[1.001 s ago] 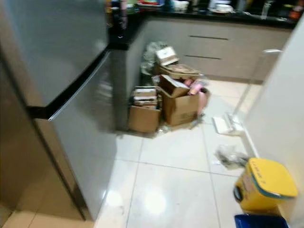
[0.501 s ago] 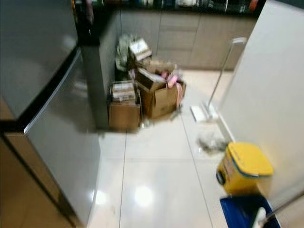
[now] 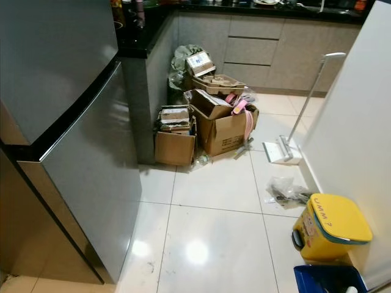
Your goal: Restocking fridge
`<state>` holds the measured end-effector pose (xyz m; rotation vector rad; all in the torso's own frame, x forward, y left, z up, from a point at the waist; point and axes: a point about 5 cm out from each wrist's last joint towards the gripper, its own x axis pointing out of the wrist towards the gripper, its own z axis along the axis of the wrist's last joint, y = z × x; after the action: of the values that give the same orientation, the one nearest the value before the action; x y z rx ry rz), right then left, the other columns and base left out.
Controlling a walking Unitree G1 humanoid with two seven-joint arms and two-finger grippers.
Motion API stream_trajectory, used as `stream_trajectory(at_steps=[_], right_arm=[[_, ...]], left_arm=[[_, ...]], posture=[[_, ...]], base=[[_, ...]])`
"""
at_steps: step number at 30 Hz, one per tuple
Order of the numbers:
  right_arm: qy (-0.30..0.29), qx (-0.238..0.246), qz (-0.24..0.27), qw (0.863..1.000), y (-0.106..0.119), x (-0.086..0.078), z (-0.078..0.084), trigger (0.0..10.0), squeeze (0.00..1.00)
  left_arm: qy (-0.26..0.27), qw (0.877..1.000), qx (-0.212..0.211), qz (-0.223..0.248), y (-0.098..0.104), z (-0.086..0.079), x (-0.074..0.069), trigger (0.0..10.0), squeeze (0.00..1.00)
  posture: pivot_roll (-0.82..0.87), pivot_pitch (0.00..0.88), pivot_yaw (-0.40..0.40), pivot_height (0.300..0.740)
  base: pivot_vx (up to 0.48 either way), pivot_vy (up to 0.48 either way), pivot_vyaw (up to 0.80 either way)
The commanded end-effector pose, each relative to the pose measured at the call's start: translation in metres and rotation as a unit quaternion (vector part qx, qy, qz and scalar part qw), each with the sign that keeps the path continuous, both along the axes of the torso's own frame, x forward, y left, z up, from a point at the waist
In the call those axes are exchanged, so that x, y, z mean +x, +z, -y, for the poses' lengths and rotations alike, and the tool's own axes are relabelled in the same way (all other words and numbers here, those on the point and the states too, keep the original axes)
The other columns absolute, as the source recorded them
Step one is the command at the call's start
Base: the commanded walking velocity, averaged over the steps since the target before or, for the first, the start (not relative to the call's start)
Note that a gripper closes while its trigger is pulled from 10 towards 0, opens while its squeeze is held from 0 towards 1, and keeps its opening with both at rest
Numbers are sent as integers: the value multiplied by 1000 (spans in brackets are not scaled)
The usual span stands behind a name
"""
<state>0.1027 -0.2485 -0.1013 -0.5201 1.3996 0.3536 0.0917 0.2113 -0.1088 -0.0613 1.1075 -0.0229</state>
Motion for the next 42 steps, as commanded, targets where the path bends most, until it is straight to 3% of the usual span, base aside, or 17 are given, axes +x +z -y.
stream_trajectory(at_steps=[1,42], right_arm=[[-6,0,6,1000,1,1,2,10000,0],[-7,7,8,1000,0,1,0,10000,0]], left_arm=[[-4,1000,-7,-16,-3,4,-8,10000,0],[-6,1000,-6,-18,-3,5,-9,10000,0]], posture=[[-87,0,-49,740],[-87,0,-50,740]], base=[[0,-341,0],[0,-336,0]])
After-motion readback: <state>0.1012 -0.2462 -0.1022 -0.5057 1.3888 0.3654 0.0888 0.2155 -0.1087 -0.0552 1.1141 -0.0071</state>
